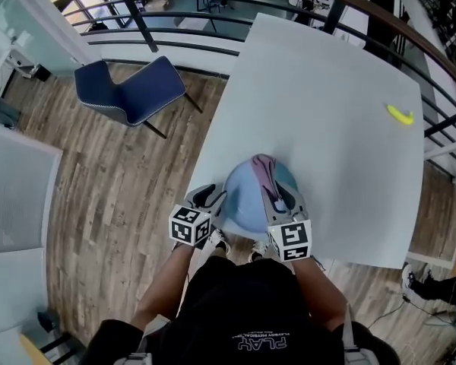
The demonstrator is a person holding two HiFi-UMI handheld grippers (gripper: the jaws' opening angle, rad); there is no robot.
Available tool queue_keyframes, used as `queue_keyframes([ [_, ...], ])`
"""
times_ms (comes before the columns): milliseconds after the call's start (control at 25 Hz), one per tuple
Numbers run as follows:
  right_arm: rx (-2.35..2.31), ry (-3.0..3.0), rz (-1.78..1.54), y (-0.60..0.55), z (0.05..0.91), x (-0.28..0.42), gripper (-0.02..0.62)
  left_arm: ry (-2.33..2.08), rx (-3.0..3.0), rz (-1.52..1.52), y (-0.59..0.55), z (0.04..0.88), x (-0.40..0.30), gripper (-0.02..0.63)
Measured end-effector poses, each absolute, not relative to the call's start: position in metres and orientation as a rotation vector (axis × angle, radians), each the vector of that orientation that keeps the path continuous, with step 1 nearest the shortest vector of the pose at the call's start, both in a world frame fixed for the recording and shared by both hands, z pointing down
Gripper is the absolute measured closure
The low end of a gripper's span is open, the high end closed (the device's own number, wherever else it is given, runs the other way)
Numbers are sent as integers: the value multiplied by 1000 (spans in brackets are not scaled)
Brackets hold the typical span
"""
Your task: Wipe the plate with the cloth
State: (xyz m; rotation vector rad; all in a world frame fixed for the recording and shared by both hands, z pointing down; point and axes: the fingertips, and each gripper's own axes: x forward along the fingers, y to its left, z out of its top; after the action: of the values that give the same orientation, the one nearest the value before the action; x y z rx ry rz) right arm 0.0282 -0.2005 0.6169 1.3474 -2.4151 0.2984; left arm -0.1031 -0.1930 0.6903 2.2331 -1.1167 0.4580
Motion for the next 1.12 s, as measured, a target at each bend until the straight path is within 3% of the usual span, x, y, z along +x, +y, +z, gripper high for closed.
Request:
queue_keyframes([
  [760,1284,-2410,308,-195,629,34,492,-973,1982,554,-186,751,-92,443],
  [1120,1299,-2406,338,-197,634,34,492,-927,1929,610,-186,766,-81,482],
])
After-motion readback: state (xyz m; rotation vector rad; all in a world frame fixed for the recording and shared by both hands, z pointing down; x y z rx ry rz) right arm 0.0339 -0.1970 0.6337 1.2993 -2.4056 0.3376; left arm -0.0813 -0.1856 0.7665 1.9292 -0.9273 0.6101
